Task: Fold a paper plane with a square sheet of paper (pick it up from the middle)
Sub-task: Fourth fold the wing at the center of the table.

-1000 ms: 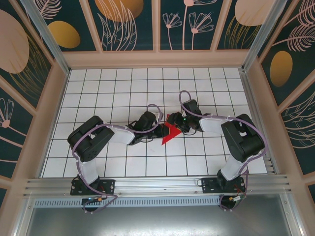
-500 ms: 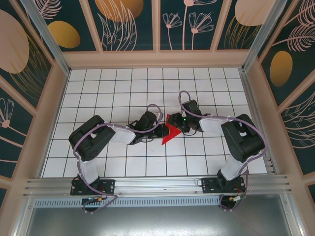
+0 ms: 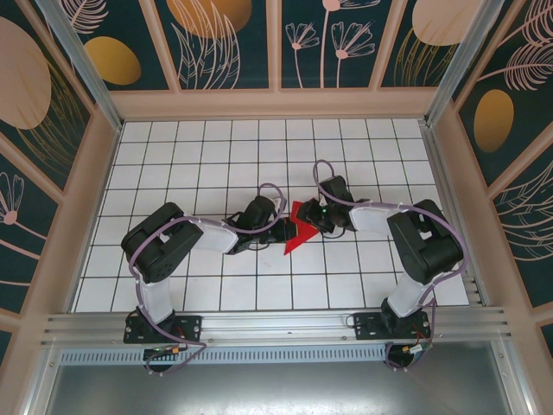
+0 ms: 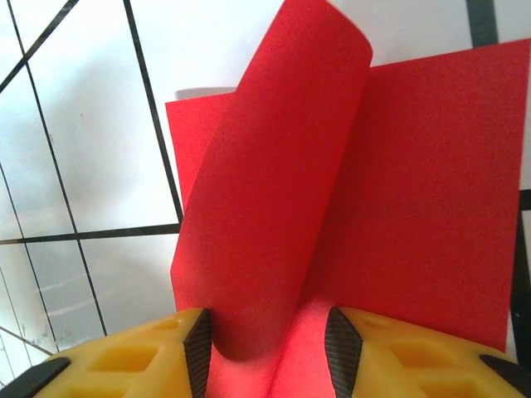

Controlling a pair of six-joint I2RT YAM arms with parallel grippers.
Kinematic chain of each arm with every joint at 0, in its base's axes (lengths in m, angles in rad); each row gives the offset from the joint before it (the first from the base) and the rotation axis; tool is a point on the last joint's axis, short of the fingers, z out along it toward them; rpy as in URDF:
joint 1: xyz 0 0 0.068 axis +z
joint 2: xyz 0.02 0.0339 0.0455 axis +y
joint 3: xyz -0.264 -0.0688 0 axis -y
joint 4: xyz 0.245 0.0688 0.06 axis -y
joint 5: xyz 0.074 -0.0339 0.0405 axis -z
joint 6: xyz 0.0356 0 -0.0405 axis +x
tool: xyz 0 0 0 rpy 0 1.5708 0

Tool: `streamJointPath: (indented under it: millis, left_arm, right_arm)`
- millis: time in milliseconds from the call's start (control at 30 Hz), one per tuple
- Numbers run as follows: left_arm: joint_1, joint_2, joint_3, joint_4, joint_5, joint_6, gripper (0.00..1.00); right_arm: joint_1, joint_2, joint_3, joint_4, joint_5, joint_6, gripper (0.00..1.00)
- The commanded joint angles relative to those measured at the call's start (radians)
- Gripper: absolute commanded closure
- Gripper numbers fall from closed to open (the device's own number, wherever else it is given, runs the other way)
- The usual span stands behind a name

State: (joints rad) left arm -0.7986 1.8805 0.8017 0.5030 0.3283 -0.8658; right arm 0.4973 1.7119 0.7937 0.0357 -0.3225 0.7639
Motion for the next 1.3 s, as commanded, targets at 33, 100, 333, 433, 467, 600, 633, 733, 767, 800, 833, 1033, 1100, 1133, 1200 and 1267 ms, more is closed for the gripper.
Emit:
streamJointPath:
  millis: [33, 100, 333, 433, 467, 600, 633, 733, 767, 800, 833, 1033, 1100, 1133, 1200, 1267]
  left_arm:
    - [-0.002, 0.023, 0.019, -0.027, -0.015, 0.005, 0.91]
    - [-0.001, 0.025, 0.022, -0.029, -0.015, 0.005, 0.91]
    - [-0.001, 0.034, 0.024, -0.031, -0.013, 0.001, 0.91]
    - [-0.001, 0.035, 0.023, -0.033, -0.014, 0.0, 0.91]
    - [-0.002, 0.034, 0.023, -0.035, -0.017, 0.0, 0.91]
    - [-0.001, 0.03, 0.021, -0.047, -0.034, 0.002, 0.91]
    - [-0.002, 0.029, 0.02, -0.047, -0.037, 0.001, 0.91]
    - [-0.001, 0.029, 0.019, -0.05, -0.038, 0.0, 0.91]
    - [-0.002, 0.029, 0.021, -0.054, -0.041, 0.001, 0.91]
    - [-0.001, 0.027, 0.021, -0.058, -0.047, 0.002, 0.91]
    - [-0.002, 0.025, 0.019, -0.059, -0.05, 0.003, 0.91]
    - [-0.001, 0.022, 0.02, -0.069, -0.055, 0.004, 0.91]
    - [-0.001, 0.021, 0.019, -0.072, -0.058, 0.007, 0.91]
    - [-0.002, 0.019, 0.019, -0.073, -0.058, 0.006, 0.91]
    - [-0.002, 0.017, 0.018, -0.075, -0.061, 0.004, 0.91]
    - [-0.001, 0.015, 0.02, -0.079, -0.064, 0.005, 0.91]
  right_arm:
    - [0.001, 0.111, -0.02, -0.138, 0.077, -0.024, 0.55]
    - [0.002, 0.126, -0.01, -0.147, 0.077, -0.029, 0.56]
    - [0.007, 0.162, 0.013, -0.174, 0.091, -0.035, 0.56]
    - [0.015, 0.178, 0.021, -0.186, 0.095, -0.042, 0.56]
    - [0.018, 0.182, 0.024, -0.191, 0.1, -0.045, 0.56]
    - [0.026, 0.204, 0.036, -0.206, 0.116, -0.046, 0.55]
    - [0.029, 0.209, 0.039, -0.209, 0.12, -0.046, 0.55]
    - [0.035, 0.221, 0.05, -0.222, 0.132, -0.048, 0.54]
    - [0.038, 0.224, 0.052, -0.225, 0.136, -0.049, 0.53]
    - [0.04, 0.228, 0.056, -0.23, 0.14, -0.051, 0.52]
    - [0.044, 0.233, 0.06, -0.236, 0.149, -0.051, 0.52]
    - [0.044, 0.255, 0.074, -0.25, 0.159, -0.057, 0.48]
    - [0.044, 0.26, 0.077, -0.255, 0.164, -0.058, 0.47]
    - [0.053, 0.262, 0.079, -0.257, 0.166, -0.058, 0.47]
    - [0.062, 0.266, 0.08, -0.258, 0.166, -0.056, 0.47]
    - [0.064, 0.269, 0.081, -0.26, 0.167, -0.053, 0.47]
